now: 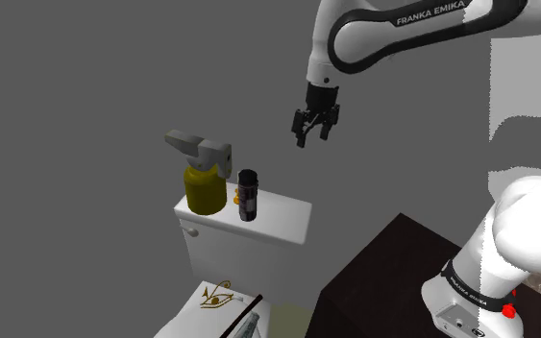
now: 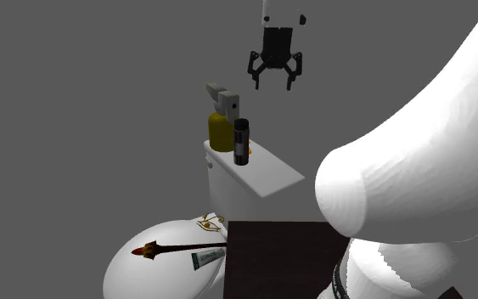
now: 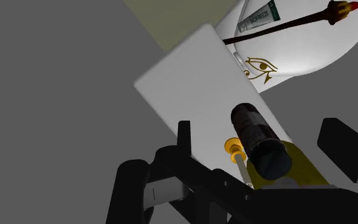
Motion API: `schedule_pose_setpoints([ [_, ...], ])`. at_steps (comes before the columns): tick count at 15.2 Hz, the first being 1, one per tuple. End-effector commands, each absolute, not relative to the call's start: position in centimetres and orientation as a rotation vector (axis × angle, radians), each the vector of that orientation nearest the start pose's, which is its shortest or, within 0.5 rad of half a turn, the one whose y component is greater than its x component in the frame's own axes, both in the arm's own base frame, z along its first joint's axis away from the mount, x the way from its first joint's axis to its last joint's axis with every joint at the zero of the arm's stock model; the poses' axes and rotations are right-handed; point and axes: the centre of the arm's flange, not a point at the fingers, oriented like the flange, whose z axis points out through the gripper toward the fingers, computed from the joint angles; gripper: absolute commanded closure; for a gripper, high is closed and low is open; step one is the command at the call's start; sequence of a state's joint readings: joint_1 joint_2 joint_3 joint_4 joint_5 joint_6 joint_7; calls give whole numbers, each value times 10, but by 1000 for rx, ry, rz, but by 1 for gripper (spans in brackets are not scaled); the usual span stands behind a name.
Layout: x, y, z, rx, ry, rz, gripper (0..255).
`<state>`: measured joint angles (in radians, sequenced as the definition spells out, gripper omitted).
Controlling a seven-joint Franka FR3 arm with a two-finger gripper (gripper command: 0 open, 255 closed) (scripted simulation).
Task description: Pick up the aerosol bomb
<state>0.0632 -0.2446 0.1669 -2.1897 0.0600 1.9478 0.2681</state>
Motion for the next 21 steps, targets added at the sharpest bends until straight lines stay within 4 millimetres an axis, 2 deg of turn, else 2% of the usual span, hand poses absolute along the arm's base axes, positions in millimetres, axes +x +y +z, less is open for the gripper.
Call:
schedule_pose_setpoints([
  [1,485,131,466,-3136,88,12,0],
  [16,616,224,337,-3220,-16,57,0],
  [21,617,225,315,-3221,-17,57,0],
])
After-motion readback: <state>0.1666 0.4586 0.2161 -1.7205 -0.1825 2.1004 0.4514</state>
